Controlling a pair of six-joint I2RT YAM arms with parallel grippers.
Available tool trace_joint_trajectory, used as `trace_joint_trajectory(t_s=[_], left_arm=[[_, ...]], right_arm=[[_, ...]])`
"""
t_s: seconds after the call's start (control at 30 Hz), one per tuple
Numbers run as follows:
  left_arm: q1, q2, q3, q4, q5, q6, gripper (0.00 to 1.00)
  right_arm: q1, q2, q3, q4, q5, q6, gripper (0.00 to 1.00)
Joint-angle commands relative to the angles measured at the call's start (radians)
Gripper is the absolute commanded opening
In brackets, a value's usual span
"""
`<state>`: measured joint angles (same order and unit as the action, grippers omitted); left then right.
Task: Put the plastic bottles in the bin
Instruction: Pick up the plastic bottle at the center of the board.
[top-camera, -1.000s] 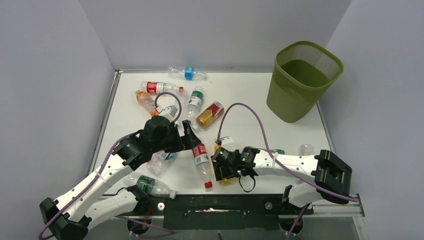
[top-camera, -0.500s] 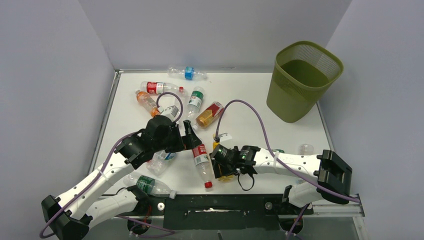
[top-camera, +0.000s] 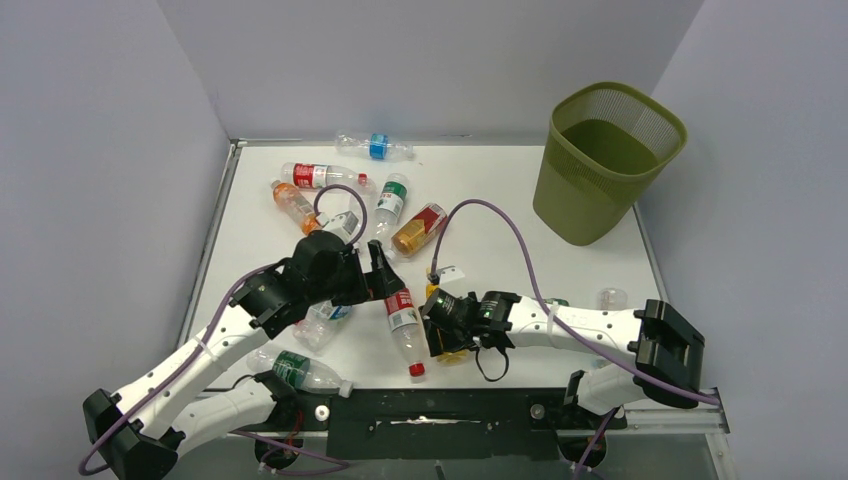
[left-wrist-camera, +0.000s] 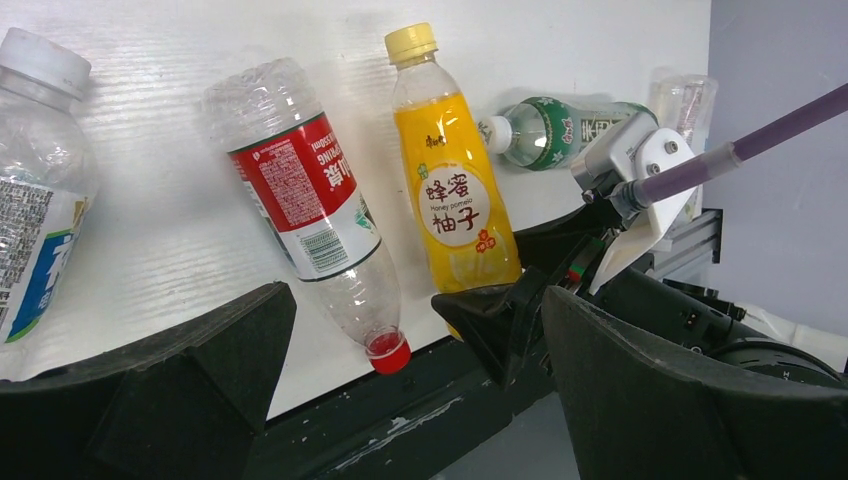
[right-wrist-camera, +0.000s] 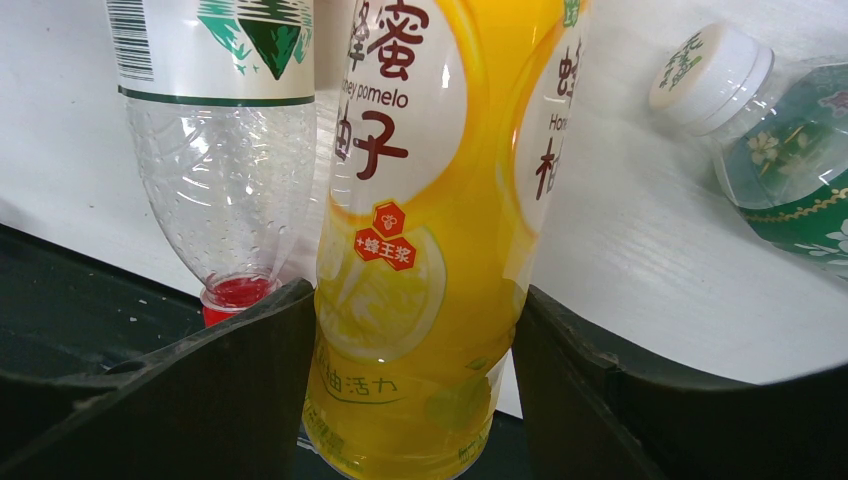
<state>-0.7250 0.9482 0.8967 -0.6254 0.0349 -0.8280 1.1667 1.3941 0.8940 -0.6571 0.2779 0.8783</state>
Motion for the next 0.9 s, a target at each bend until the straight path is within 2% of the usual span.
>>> trace_joint_trajectory(t_s=[0.0,0.43,0.87], left_arm=[[-0.008,0.001,0.035,0.065,0.009,-0.006,0.98],[-0.01,0.001,0.038,0.067,0.007,-0.006,0.98],[-0.01,0.001,0.044,0.064,0.012,0.001,0.98]], right_arm=[[0.008,-0.059,0.019,0.014,0.036,-0.003,0.51],[0.001,-0.067,0.073,-0.03,0.065,-0.031,0.52],[-0.11,-0.135,0.168,-0.026,0.043,-0.124,0.52]])
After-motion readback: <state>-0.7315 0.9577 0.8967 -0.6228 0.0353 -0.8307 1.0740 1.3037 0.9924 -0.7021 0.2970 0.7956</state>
